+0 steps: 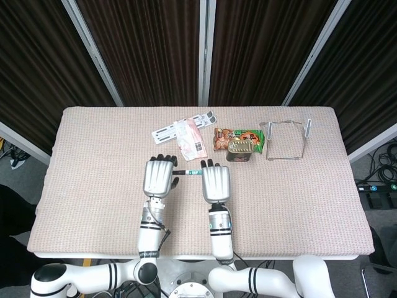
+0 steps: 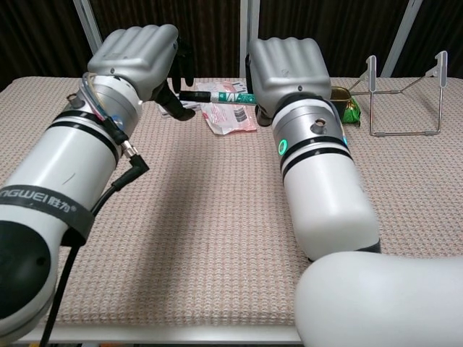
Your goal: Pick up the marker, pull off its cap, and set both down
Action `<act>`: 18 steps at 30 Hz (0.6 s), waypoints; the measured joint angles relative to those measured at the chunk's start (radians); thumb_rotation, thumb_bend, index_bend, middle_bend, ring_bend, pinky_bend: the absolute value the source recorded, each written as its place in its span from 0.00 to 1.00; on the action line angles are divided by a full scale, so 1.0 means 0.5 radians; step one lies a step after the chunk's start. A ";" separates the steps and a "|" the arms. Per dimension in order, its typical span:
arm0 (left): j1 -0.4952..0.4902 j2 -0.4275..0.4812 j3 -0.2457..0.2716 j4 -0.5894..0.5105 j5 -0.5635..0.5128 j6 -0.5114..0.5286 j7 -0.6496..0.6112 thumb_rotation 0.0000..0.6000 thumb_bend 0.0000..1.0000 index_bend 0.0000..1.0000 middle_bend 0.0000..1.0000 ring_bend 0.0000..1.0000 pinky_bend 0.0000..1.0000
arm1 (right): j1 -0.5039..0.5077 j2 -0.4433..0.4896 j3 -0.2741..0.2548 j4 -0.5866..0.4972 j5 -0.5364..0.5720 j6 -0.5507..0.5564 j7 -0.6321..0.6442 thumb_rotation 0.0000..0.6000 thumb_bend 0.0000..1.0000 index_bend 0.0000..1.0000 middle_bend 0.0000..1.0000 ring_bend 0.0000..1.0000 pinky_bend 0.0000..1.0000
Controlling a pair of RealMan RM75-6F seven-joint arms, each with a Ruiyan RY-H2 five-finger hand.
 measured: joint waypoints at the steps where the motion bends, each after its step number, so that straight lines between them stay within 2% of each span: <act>1: -0.005 0.000 0.004 0.010 -0.007 0.006 0.004 1.00 0.19 0.51 0.53 0.44 0.55 | 0.002 -0.003 0.000 0.004 -0.004 0.000 -0.001 1.00 0.35 0.68 0.63 0.65 0.81; 12: 0.009 0.067 0.102 -0.025 -0.042 0.088 0.088 1.00 0.22 0.54 0.55 0.47 0.56 | -0.008 -0.005 -0.009 0.023 -0.017 0.004 -0.024 1.00 0.35 0.68 0.63 0.65 0.81; 18: -0.012 0.069 0.120 -0.026 -0.054 0.105 0.096 1.00 0.24 0.55 0.56 0.48 0.57 | -0.009 -0.017 -0.008 0.033 -0.016 -0.004 -0.027 1.00 0.35 0.69 0.63 0.65 0.81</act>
